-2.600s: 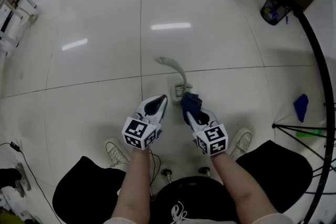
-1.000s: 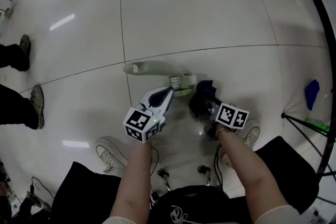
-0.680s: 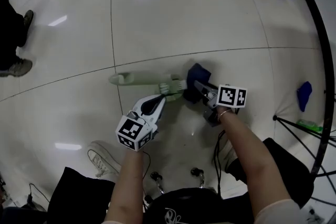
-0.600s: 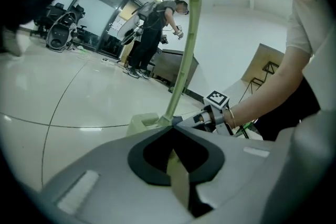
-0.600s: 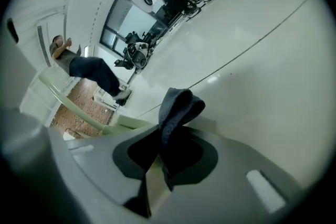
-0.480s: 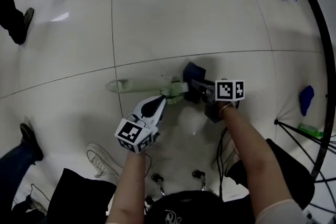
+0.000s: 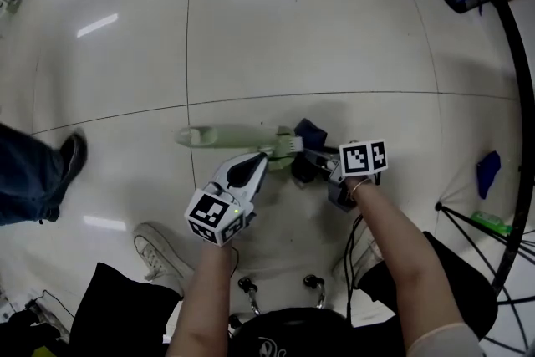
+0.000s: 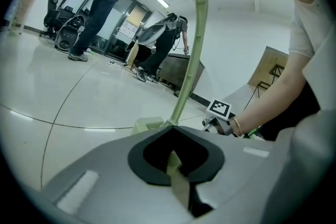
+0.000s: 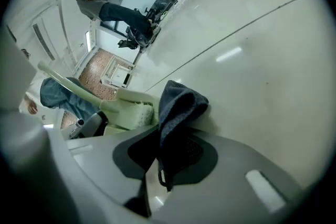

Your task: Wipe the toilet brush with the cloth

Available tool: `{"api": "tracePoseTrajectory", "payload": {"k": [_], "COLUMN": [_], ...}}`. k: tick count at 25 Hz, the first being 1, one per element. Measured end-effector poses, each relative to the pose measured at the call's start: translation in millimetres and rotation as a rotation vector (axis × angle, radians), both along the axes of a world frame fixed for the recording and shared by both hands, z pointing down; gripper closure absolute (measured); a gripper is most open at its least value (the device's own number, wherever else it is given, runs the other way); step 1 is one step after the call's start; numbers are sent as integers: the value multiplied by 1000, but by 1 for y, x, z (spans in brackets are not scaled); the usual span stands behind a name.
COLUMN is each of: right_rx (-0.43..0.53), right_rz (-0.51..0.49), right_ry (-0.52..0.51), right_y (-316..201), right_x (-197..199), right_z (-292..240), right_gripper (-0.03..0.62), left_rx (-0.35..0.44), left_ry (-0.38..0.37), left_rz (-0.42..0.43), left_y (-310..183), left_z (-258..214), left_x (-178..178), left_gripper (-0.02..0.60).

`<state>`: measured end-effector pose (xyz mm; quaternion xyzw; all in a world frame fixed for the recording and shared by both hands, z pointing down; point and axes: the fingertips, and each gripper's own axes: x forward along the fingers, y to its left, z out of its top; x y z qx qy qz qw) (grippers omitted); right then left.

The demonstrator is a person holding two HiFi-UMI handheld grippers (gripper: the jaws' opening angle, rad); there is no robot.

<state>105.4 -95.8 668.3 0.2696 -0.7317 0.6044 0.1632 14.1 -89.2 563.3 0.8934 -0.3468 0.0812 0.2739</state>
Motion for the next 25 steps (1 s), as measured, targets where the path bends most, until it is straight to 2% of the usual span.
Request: {"api": "tracePoseTrajectory", "payload": {"k": [4,6,8,10,12,14,17,19,21,25], "right_rx": [-109,-121,-51,62,189,294,375,388,387,364], "right_rz": [-40,-84,-139,-181,-213,-255,-363,-454,-549,-717], "right_ry": [21,106,227,280,208,59,-115,-138,-118,-53], "right_y": [32,29,6,-26,-58,-80,-89,-86,-80,-73], "right_x": [7,26,50,54,32,-8,-69,-100,-122,-144], "right_z": [4,3,-6,-28,-63,-104,-145,-147,-136,-106], "right_gripper": [528,528,528,528,528,528,528,528,528,528], "left_rx": [-22,-58,-85,-76,-64,-64,-70,-74,-83,-70], "left_ry": [25,68,106,103,99,103,90,86,90,67], "left_rz": [-6,-15,-30,-35,-35,-37,-25,-23,-29,-31], "left_y": [0,-2,-5,-5,-5,-5,-3,-2,-1,-1], "left_z": [0,-1,-3,-5,-6,-6,-3,-1,-1,-2], "left_x": [-2,-2,-2,-5,-9,-8,-1,2,2,1], "left_gripper": [575,575,575,575,575,575,575,575,575,575]}}
